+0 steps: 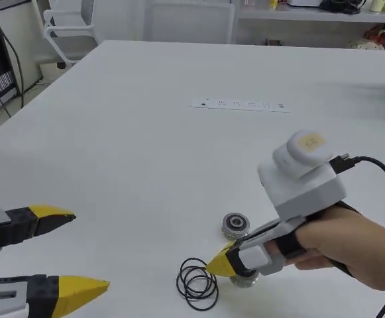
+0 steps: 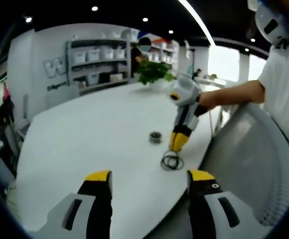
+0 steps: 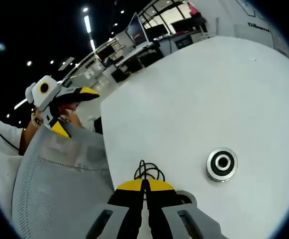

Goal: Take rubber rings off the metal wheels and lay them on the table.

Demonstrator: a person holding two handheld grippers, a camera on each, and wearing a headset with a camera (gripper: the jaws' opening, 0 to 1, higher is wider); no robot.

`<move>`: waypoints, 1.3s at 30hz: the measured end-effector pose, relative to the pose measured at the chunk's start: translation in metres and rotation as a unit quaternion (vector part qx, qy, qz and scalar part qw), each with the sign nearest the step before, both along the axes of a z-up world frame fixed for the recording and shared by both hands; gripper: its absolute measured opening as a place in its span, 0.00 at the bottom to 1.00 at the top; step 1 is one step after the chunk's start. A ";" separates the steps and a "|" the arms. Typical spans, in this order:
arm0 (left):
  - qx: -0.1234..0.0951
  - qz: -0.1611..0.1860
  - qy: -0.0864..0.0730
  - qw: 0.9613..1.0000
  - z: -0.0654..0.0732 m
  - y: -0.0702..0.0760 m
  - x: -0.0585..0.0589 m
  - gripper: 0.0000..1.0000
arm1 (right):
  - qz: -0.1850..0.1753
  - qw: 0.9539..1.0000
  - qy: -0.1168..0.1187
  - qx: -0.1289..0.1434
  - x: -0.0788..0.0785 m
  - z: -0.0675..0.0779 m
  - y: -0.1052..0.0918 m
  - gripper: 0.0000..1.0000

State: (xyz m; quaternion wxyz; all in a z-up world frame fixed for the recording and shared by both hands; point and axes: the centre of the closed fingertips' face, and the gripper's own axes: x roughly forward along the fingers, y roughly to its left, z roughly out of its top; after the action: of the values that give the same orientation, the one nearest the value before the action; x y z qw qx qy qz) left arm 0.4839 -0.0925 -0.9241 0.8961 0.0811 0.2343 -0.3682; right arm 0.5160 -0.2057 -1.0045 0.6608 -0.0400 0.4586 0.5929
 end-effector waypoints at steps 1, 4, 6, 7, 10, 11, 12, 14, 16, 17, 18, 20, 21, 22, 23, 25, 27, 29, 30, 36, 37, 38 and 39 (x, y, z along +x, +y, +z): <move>-0.009 0.000 0.007 1.000 -0.001 -0.001 0.000 0.64 | 0.001 1.000 -0.001 -0.002 0.000 0.000 0.000 0.00; -0.016 0.002 0.017 1.000 -0.006 -0.001 0.001 0.68 | 0.001 1.000 -0.003 -0.011 0.001 -0.004 -0.003 0.00; -0.012 0.001 0.021 1.000 -0.009 -0.001 0.000 0.68 | 0.000 1.000 -0.006 -0.016 0.002 -0.006 -0.004 0.00; -0.011 -0.002 0.027 1.000 -0.011 -0.002 -0.002 0.68 | 0.000 1.000 -0.007 -0.018 0.002 -0.007 -0.004 0.00; -0.010 -0.006 0.026 1.000 -0.010 -0.004 -0.003 0.68 | -0.002 1.000 -0.012 -0.023 0.005 -0.009 -0.007 0.00; -0.012 -0.005 0.026 1.000 -0.010 -0.004 -0.003 0.68 | -0.003 1.000 -0.013 -0.025 0.005 -0.009 -0.007 0.00; -0.015 -0.004 0.027 1.000 -0.010 -0.004 -0.003 0.68 | -0.004 1.000 -0.015 -0.026 0.006 -0.010 -0.008 0.00; -0.019 -0.003 0.028 0.999 -0.010 -0.004 -0.003 0.68 | -0.003 0.999 -0.020 -0.030 0.007 -0.011 -0.009 0.00; -0.023 0.000 0.029 0.999 -0.009 -0.004 -0.003 0.68 | -0.004 0.999 -0.025 -0.032 0.008 -0.012 -0.009 0.00; -0.024 0.001 0.029 0.999 -0.009 -0.004 -0.003 0.68 | -0.003 0.999 -0.027 -0.034 0.009 -0.012 -0.010 0.00; -0.025 0.002 0.027 0.999 -0.009 -0.003 -0.002 0.68 | -0.003 0.999 -0.029 -0.033 0.009 -0.012 -0.010 0.00; -0.026 0.003 0.027 0.999 -0.008 -0.003 -0.002 0.68 | -0.003 0.999 -0.032 -0.034 0.010 -0.012 -0.010 0.00; -0.027 0.003 0.028 0.999 -0.009 -0.003 -0.002 0.68 | -0.002 0.999 -0.035 -0.034 0.010 -0.012 -0.010 0.00; -0.027 0.004 0.029 0.999 -0.009 -0.003 -0.002 0.68 | -0.002 0.999 -0.037 -0.035 0.010 -0.012 -0.010 0.00; -0.027 0.004 0.030 0.999 -0.009 -0.003 -0.003 0.68 | -0.002 0.999 -0.038 -0.035 0.011 -0.012 -0.011 0.00; -0.027 0.004 0.029 0.999 -0.009 -0.003 -0.003 0.68 | 0.000 0.998 -0.042 -0.036 0.011 -0.012 -0.011 0.00; -0.029 0.005 0.029 0.999 -0.009 -0.003 -0.002 0.68 | 0.002 0.998 -0.046 -0.038 0.011 -0.012 -0.011 0.01; -0.030 0.006 0.029 0.999 -0.009 -0.003 -0.002 0.67 | 0.007 0.998 -0.052 -0.040 0.010 -0.011 -0.011 0.01; -0.031 0.007 0.029 0.999 -0.009 -0.003 -0.002 0.67 | 0.009 0.998 -0.054 -0.041 0.010 -0.011 -0.011 0.01; -0.031 0.006 0.029 0.999 -0.009 -0.003 -0.002 0.67 | 0.027 0.995 -0.077 -0.053 0.009 -0.011 -0.011 0.04; -0.031 0.006 0.029 0.999 -0.009 -0.003 -0.002 0.67 | 0.028 0.995 -0.080 -0.055 0.009 -0.011 -0.011 0.04; -0.031 0.007 0.028 0.999 -0.009 -0.003 -0.002 0.67 | 0.028 0.995 -0.082 -0.056 0.009 -0.011 -0.012 0.05; -0.032 0.007 0.026 0.999 -0.009 -0.003 -0.001 0.67 | 0.029 0.994 -0.085 -0.057 0.010 -0.010 -0.012 0.05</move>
State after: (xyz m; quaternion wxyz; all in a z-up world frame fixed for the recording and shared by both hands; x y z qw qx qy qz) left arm 0.4824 -0.0952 -0.9329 0.8944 0.0409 0.2466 -0.3709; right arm 0.5261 -0.2177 -1.0147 0.6766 -0.1407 0.4328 0.5789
